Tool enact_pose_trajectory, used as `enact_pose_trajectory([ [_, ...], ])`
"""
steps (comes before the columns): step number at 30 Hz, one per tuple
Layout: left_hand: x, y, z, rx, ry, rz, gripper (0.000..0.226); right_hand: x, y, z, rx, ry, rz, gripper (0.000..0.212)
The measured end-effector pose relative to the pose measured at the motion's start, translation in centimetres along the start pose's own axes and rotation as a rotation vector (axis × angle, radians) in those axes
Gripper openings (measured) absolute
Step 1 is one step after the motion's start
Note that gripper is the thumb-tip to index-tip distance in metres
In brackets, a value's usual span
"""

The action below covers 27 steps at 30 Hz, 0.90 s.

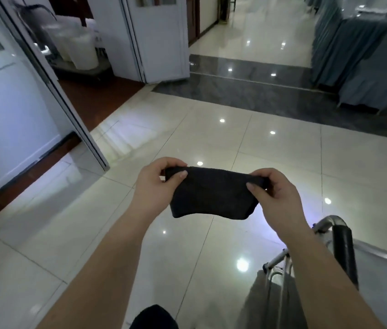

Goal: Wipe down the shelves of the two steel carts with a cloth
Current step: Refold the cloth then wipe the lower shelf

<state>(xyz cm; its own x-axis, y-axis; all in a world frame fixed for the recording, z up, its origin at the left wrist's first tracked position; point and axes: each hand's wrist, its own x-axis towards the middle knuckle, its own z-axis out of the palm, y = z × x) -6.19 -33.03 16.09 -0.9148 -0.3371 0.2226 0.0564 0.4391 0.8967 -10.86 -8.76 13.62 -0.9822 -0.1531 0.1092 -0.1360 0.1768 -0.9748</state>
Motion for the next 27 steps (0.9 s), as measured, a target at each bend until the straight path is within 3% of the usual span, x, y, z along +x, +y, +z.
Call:
enact_pose_trajectory([
  [5,11.6,-2.7,3.5,-0.011,-0.101,0.023,0.022,9.1,2.0,0.1,-0.063,0.066,0.034,0.034],
  [13,32.0,-4.1,15.0,-0.122,-0.438,0.15,0.025,23.3,5.4,-2.7,-0.149,0.392,0.14,0.032],
  [15,36.4,-3.0,19.2,-0.143,-0.559,0.181,0.022,26.2,6.2,-3.9,-0.173,0.541,0.188,0.032],
  [17,39.6,-1.5,24.0,-0.153,-0.69,0.221,0.02,29.1,7.5,-5.6,-0.249,0.797,0.262,0.026],
  [19,41.7,0.6,29.3,-0.148,-0.805,0.294,0.019,32.0,9.2,-7.8,-0.273,1.072,0.519,0.033],
  [20,42.4,1.5,32.1,-0.139,-0.847,0.337,0.019,33.6,10.1,-9.0,-0.09,1.15,0.709,0.049],
  [22,43.1,3.2,38.0,-0.108,-0.938,0.421,0.017,37.0,12.1,-11.2,0.564,1.115,0.933,0.069],
  [24,43.1,4.4,43.8,-0.048,-1.043,0.535,0.012,40.1,14.8,-13.5,1.069,0.983,0.827,0.068],
  [27,42.9,5.7,51.2,-0.037,-1.138,0.565,0.015,43.7,18.0,-17.9,1.199,0.977,0.573,0.051],
])
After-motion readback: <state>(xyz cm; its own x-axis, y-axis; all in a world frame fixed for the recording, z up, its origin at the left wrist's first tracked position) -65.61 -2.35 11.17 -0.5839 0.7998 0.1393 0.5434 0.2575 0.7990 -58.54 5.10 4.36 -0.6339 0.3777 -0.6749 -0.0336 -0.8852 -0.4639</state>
